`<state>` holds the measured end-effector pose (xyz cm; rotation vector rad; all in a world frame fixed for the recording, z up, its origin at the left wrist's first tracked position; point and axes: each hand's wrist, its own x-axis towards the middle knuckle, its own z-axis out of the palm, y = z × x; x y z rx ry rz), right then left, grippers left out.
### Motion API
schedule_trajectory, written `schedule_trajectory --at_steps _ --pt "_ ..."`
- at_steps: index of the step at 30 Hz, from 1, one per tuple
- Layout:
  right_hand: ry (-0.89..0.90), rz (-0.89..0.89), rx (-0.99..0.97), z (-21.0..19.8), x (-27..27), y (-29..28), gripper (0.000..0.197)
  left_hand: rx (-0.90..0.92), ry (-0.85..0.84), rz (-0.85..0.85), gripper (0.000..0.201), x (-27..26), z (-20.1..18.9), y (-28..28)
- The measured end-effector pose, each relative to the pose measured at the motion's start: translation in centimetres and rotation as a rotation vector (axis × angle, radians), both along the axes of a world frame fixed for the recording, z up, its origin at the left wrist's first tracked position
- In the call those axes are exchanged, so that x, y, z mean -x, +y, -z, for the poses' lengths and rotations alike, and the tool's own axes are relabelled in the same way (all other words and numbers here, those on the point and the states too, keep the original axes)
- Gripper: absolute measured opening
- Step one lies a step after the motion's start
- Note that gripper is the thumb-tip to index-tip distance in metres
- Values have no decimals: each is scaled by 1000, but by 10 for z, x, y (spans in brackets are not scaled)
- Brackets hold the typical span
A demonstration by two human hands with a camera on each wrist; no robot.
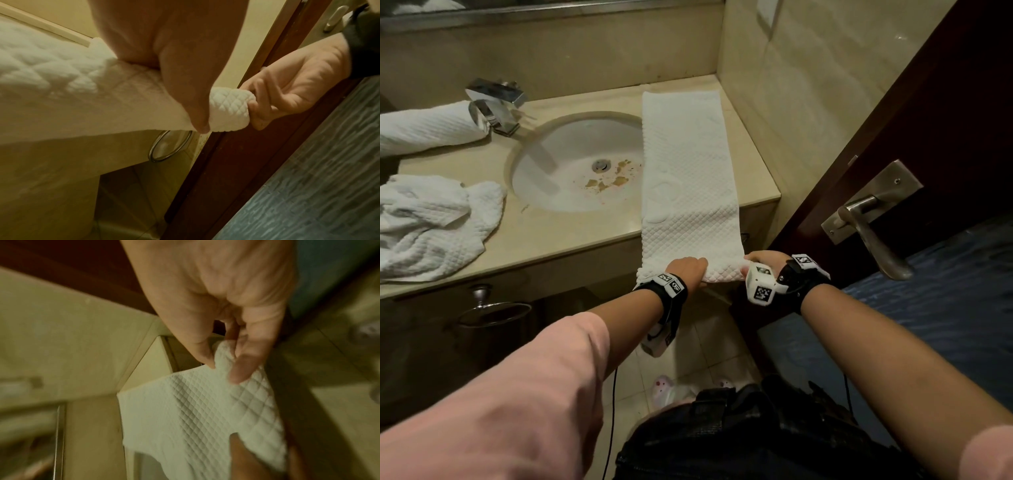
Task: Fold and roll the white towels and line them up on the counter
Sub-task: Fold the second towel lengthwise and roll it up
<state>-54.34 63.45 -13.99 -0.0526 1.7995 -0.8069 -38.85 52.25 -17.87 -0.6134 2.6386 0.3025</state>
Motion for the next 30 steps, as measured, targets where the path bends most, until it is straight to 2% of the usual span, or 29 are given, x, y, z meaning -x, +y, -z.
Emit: schedule_trajectory --at_steps 1,2,3,5,7,9,12,15,19,24,30 --pt "-15 68 -37 0 -2 -3 17 -19 -20 -1 27 2 0 -1" --pt "55 71 -94 1 -2 -6 19 -34 -51 0 26 4 -1 -1" --pt "160 -27 -146 4 -1 -8 24 -54 -77 2 27 5 -1 -2" --pt "496 -394 -242 3 -3 -12 28 -95 -115 -3 28 9 -1 -4" --pt "735 -694 -187 -2 -12 -16 39 -140 -139 -24 28 12 -3 -7" --pt "798 -896 -68 -2 -26 -18 45 -180 -169 -49 26 16 -6 -8" --pt "885 -1047 -32 14 -45 -23 49 -230 -203 -68 26 22 -9 -12" --pt "1028 -1081 -51 33 -57 -23 52 -257 -211 -55 29 24 -8 -16" --pt "1132 -1073 -47 45 -64 -27 37 -121 -182 -23 40 19 1 -15" --pt "1025 -1072 -43 46 -62 -36 38 -18 -101 -27 43 9 6 -14" --pt "943 -1082 -8 38 -49 -39 43 -107 190 -68 40 -4 1 -15"
